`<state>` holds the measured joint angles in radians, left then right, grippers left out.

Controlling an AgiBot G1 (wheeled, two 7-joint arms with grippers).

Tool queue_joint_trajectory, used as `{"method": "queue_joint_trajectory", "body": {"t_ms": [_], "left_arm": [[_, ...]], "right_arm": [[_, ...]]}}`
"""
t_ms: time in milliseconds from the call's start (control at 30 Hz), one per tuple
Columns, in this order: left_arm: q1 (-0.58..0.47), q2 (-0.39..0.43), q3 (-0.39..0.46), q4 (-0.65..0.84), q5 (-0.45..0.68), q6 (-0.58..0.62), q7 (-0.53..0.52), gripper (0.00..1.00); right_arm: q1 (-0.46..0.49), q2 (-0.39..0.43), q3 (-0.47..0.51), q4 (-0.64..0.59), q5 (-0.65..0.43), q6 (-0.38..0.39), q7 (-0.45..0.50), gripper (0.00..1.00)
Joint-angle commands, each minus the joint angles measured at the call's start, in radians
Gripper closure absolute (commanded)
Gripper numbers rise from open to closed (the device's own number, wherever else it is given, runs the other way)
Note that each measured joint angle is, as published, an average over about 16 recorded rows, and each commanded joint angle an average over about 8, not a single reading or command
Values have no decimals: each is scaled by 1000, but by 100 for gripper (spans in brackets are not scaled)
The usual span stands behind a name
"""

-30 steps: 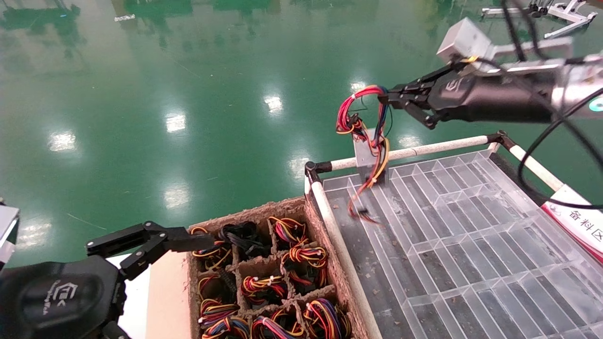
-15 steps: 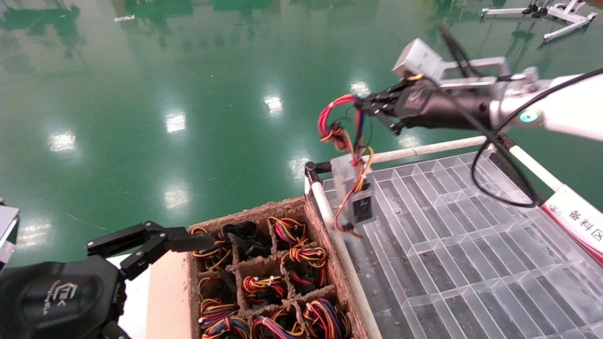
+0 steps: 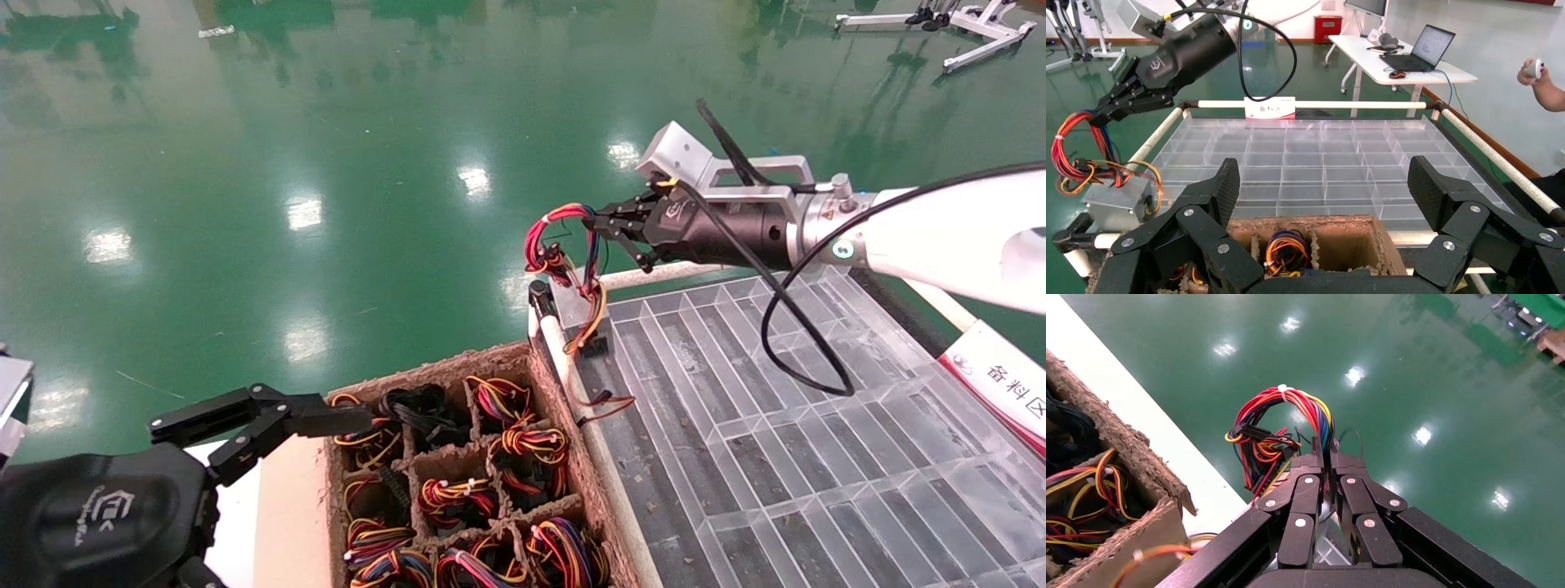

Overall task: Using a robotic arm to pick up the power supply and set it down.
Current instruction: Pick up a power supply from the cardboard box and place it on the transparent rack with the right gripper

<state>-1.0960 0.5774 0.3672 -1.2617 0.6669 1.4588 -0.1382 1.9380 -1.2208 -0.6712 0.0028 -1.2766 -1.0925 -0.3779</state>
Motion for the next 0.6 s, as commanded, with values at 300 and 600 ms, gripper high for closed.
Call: {"method": "queue_joint_trajectory", "body": {"t_ms": [300, 600], "left_arm": [[0, 0, 0, 0, 0, 0, 0, 0], [0, 0, 0, 0, 0, 0, 0, 0]], "right_arm": [[-39, -14, 15, -13, 21, 68, -2, 100], [-72, -5, 32, -12, 46, 116, -7, 100]]}}
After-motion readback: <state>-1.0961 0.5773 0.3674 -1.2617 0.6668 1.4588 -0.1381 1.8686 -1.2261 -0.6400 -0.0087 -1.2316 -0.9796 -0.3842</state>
